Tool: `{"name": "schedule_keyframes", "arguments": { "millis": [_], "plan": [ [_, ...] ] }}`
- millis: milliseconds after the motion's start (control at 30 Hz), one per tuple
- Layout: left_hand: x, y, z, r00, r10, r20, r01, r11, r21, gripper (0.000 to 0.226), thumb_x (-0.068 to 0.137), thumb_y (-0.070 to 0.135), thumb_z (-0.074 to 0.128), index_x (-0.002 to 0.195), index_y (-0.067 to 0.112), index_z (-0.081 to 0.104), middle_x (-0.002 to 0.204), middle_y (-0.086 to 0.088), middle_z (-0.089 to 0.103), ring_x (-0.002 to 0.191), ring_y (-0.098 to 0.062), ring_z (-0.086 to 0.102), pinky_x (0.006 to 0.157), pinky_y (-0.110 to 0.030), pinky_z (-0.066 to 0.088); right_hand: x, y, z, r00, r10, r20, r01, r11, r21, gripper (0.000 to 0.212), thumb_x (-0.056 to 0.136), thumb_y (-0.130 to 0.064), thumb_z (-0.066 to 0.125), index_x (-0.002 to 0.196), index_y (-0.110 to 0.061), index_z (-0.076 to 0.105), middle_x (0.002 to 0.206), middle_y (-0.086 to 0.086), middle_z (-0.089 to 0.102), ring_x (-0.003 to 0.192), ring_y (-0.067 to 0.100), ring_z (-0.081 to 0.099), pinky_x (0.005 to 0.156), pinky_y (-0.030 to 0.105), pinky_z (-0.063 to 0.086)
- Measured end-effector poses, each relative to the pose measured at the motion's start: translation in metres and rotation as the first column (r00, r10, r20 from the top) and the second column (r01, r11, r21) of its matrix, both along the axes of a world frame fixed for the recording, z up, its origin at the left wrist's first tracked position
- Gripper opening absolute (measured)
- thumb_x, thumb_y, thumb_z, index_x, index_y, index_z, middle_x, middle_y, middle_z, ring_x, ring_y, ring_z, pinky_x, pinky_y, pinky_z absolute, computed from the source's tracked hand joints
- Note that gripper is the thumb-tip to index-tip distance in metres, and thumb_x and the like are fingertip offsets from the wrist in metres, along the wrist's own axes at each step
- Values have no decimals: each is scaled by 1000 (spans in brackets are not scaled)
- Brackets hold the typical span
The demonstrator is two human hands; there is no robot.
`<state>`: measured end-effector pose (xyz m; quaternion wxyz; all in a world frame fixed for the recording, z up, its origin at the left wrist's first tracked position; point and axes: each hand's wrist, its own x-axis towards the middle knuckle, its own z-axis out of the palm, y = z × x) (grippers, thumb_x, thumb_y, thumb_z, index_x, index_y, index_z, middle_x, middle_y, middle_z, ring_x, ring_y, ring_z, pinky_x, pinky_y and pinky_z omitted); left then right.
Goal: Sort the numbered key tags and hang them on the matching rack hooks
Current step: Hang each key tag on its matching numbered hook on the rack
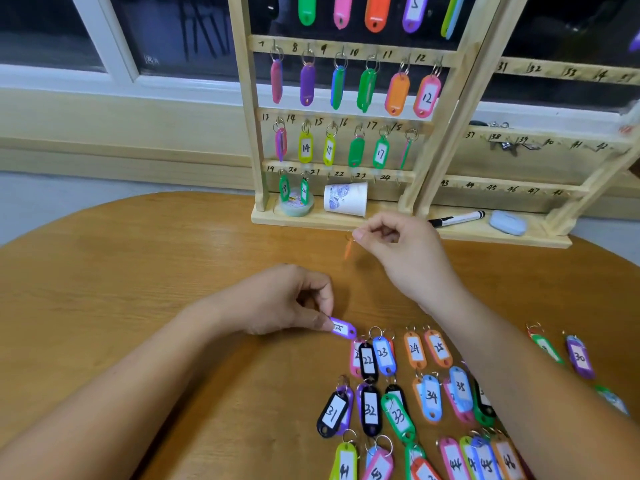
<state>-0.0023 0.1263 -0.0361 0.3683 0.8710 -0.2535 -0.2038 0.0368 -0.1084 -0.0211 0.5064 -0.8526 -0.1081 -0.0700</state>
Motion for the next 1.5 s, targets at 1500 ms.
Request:
{"name": "schedule_keyframes", "arguments": {
  "millis": [1500],
  "plan": [
    [100,-6,52,727,415,547,-408,902,-142,20,83,15,79,93,31,71,78,14,71,75,-1,66,69,-26,53,69,23,16,970,158,183,-83,930,-359,29,101,-43,65,79,-25,69,68,-9,63,67,7,57,66,34,47]
  ]
}}
